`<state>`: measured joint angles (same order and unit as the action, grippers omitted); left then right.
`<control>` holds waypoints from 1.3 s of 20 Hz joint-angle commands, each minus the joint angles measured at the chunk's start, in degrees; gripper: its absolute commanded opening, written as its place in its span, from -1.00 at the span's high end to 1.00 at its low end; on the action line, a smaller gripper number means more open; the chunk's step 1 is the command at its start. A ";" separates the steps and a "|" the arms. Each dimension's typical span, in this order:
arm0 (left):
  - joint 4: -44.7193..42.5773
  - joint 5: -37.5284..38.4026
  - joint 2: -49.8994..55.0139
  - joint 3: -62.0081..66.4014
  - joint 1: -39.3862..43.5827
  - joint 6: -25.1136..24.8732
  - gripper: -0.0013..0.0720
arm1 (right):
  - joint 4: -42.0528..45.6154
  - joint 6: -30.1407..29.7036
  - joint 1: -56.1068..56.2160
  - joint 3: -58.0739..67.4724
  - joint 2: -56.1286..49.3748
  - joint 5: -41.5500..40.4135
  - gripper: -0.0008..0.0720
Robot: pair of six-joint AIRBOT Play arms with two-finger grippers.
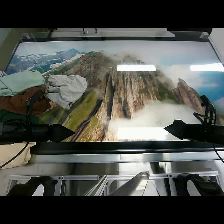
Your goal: Fold the shirts.
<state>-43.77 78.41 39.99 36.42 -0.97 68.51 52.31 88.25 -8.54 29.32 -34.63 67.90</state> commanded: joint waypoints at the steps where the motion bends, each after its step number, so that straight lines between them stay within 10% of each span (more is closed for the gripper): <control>1: 0.04 -1.07 -0.02 -0.02 0.04 0.00 0.93 | -0.02 0.02 0.04 -0.04 -0.04 0.00 0.93; 10: -2.69 -28.35 0.00 -0.07 -0.26 -0.70 0.92 | -1.16 0.02 0.07 -0.04 -0.09 -4.37 0.93; 13: -7.89 -39.06 2.73 3.89 -3.72 -2.54 -1.00 | -1.62 0.04 0.04 -0.04 -0.22 -7.26 0.87; 15: -11.89 -39.45 8.79 9.03 -7.91 -2.51 -0.98 | -1.55 0.02 0.04 -0.04 -0.52 -9.25 -0.29; 16: -12.07 -38.80 13.05 11.54 -9.99 -2.51 -0.98 | -1.57 0.02 0.04 -0.04 -0.61 -10.40 -0.45; 26: -12.04 -18.78 45.88 26.34 -15.98 -2.45 -0.98 | -1.55 0.00 0.00 -0.02 -3.26 -13.64 -0.44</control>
<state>-55.55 56.77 78.98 60.23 -17.06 66.08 50.76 88.27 -8.54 29.30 -37.45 55.20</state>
